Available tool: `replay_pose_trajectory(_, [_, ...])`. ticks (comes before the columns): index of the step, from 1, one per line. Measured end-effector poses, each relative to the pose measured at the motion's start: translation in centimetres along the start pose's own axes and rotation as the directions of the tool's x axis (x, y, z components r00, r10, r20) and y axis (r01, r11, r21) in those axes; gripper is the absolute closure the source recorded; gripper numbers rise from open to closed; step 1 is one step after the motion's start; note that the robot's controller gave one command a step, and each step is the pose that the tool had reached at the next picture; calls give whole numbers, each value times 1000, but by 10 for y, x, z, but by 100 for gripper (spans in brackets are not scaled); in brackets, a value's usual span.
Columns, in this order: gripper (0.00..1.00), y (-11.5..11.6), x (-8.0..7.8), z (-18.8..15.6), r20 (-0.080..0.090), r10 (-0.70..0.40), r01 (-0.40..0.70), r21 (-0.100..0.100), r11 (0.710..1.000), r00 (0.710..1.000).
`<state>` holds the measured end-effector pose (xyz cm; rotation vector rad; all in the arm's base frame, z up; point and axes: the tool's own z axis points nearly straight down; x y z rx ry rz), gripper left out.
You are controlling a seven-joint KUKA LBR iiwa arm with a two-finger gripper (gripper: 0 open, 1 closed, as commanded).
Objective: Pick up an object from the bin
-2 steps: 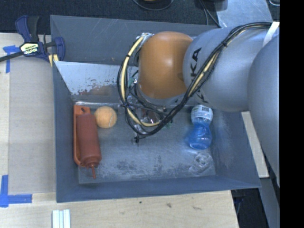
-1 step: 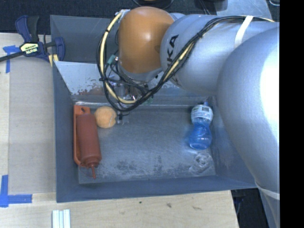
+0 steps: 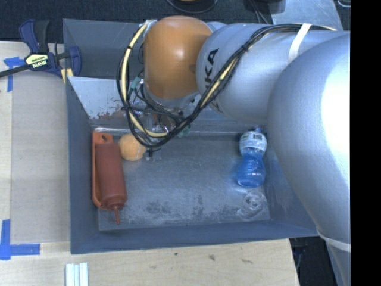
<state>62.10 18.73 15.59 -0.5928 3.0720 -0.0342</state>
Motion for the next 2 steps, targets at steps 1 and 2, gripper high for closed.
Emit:
replay_pose_trajectory(1, [0, -5, 2, 37, 8, -5, 5, -4, 1000, 1000])
replay_pose_trajectory(2, [100, 4, -5, 41, 8, -38, 38, 1, 999, 999])
